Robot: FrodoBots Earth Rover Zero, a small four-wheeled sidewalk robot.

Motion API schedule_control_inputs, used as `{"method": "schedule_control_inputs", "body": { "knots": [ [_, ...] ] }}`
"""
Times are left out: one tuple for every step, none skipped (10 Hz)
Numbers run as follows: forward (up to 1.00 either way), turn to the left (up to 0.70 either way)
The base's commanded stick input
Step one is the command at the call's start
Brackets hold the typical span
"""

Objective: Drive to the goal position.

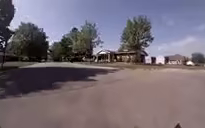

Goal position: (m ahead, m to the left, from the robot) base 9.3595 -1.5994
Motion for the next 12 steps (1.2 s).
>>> {"method": "schedule_control_inputs", "body": {
  "knots": [
    [0.69,0.03],
    [0.69,0.03],
    [0.69,0.03],
    [0.69,0.03],
    [0.69,0.03],
    [0.69,0.03],
    [0.69,0.03],
    [0.69,0.03],
    [0.69,0.03],
    [0.69,0.03],
    [0.69,0.03],
    [0.69,0.03]
  ]
}}
